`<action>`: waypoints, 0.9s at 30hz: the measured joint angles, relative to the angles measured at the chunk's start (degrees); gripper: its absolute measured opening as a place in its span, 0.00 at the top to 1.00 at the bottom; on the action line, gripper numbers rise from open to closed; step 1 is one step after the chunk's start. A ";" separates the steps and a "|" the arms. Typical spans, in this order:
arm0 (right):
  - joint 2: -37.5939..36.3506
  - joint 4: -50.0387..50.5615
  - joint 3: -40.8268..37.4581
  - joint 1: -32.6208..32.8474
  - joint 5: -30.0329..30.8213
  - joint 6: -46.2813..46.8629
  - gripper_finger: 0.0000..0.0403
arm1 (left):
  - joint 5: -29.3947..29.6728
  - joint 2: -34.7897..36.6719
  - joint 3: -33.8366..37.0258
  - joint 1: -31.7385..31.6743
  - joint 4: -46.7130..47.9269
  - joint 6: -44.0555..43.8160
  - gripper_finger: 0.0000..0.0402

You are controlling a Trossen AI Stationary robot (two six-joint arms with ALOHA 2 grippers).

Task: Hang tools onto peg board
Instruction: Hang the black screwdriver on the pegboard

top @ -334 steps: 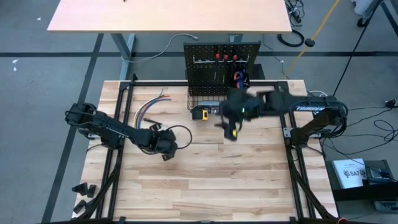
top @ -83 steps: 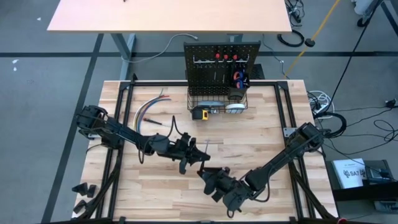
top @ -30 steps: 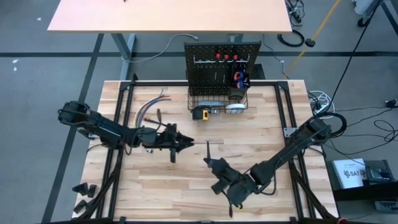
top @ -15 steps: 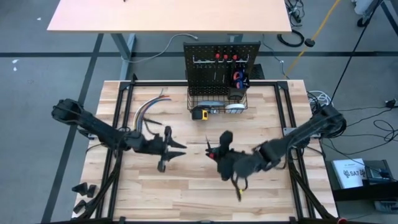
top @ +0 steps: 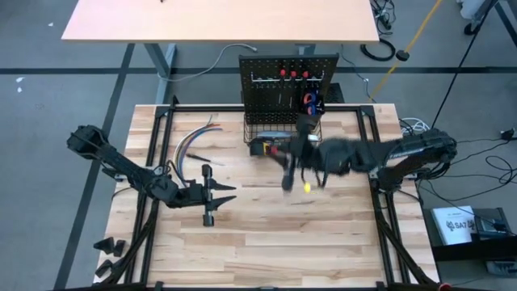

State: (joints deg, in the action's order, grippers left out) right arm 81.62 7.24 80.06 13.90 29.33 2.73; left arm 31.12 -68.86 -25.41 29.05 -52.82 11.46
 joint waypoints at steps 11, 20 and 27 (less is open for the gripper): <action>1.62 9.31 21.45 -17.97 -1.82 7.66 0.90 | 2.19 -0.04 0.00 -0.06 3.04 -0.44 0.71; 12.38 33.19 41.87 -28.70 -9.98 16.17 0.90 | 2.42 -0.04 0.00 -0.17 3.46 -0.04 0.71; 21.48 42.59 50.92 -32.73 -14.51 18.13 0.90 | 2.42 -0.04 0.00 -0.16 3.95 -0.19 0.71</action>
State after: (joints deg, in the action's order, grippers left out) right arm 103.10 49.83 130.98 -18.83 14.82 20.86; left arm 33.54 -68.90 -25.41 28.88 -48.87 11.28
